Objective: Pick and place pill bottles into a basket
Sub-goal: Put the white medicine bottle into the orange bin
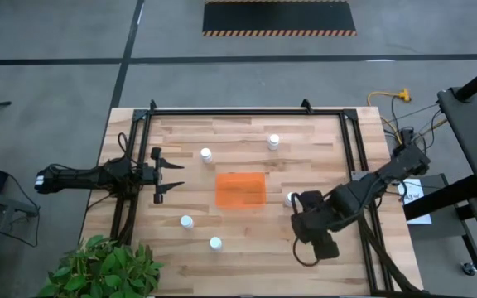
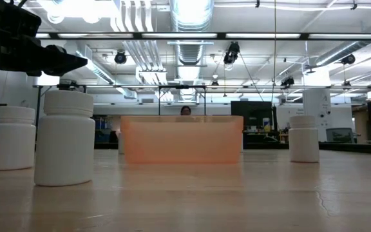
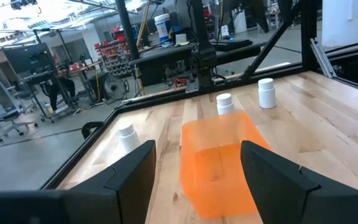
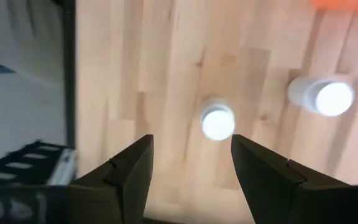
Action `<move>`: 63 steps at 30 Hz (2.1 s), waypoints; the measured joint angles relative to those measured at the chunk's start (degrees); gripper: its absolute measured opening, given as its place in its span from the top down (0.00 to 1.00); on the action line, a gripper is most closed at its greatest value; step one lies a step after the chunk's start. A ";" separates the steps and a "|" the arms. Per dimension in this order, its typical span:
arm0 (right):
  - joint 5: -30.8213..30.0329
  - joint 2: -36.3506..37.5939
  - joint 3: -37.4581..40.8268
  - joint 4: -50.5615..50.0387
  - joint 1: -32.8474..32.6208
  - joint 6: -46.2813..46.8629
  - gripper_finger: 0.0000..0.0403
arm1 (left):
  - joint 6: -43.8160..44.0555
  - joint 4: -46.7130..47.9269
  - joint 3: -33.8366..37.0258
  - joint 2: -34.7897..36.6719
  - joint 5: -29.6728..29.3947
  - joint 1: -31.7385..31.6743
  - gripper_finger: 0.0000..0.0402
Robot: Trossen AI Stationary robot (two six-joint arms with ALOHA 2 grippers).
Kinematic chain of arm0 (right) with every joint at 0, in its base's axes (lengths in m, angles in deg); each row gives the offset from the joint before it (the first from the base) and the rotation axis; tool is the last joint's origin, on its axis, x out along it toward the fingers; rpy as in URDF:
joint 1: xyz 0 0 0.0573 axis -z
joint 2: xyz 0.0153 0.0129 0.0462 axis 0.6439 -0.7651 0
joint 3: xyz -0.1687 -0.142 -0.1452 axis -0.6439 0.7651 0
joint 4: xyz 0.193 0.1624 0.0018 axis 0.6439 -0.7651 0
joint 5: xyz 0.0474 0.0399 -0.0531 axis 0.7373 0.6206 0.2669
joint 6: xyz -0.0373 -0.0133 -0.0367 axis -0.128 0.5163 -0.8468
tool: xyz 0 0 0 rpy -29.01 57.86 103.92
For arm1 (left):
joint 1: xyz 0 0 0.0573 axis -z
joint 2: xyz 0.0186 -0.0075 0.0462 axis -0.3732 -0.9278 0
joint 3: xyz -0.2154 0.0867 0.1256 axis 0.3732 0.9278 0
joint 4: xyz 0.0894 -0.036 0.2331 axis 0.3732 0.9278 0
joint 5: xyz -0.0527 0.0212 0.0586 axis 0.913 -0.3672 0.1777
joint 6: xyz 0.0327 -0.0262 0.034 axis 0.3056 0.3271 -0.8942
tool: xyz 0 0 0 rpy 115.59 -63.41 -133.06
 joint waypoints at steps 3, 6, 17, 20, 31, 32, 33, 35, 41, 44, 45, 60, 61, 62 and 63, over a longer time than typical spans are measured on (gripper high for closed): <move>-2.77 0.83 1.06 2.64 -0.78 0.16 0.49 | 0.00 0.00 -0.01 0.00 0.00 0.00 0.46; -3.14 1.51 3.35 4.03 -1.15 1.57 0.49 | 0.02 -0.02 0.00 -0.02 -0.01 0.02 0.46; -2.02 2.51 16.18 15.34 -1.25 1.50 0.49 | -0.01 -0.03 0.00 0.00 -0.01 0.02 0.46; -1.64 2.56 19.22 16.90 -1.25 1.41 0.49 | 0.00 -0.01 -0.01 0.00 -0.01 0.02 0.46; -1.85 3.32 28.81 21.85 -1.22 1.32 0.49 | 0.01 0.03 0.00 -0.11 0.00 0.02 0.46; -1.85 3.37 29.26 22.24 -1.21 1.32 0.49 | 0.00 0.02 0.00 -0.11 -0.01 0.02 0.46; -1.90 3.37 29.63 22.41 -1.21 1.32 0.49 | 0.02 -0.01 -0.02 -0.11 0.02 0.02 0.46; -2.73 3.37 29.87 22.40 -1.21 1.30 0.49 | 0.00 0.01 -0.02 -0.11 0.01 0.01 0.46; -3.89 3.40 29.19 23.21 -1.21 0.42 0.49 | 0.01 -0.01 0.00 -0.11 0.01 0.02 0.46; -4.63 3.42 29.02 23.20 -1.21 0.19 0.49 | 0.00 0.00 0.00 -0.11 0.00 0.01 0.46; -4.63 3.42 29.02 23.20 -1.21 0.03 0.49 | -0.01 0.00 -0.01 -0.11 0.01 0.02 0.46; -7.60 3.42 29.91 23.29 -0.21 -0.60 0.49 | 0.02 0.01 0.00 -0.13 0.00 0.02 0.46; -7.58 3.42 29.91 23.29 -0.07 -0.89 0.49 | 0.01 0.00 -0.01 -0.13 0.00 0.01 0.46; -7.49 3.42 29.92 23.29 -0.03 -0.96 0.49 | 0.00 0.00 -0.01 -0.13 0.02 0.01 0.46; -7.25 3.42 29.92 23.29 -0.03 -1.06 0.49 | -0.01 0.01 0.00 -0.13 -0.01 0.02 0.46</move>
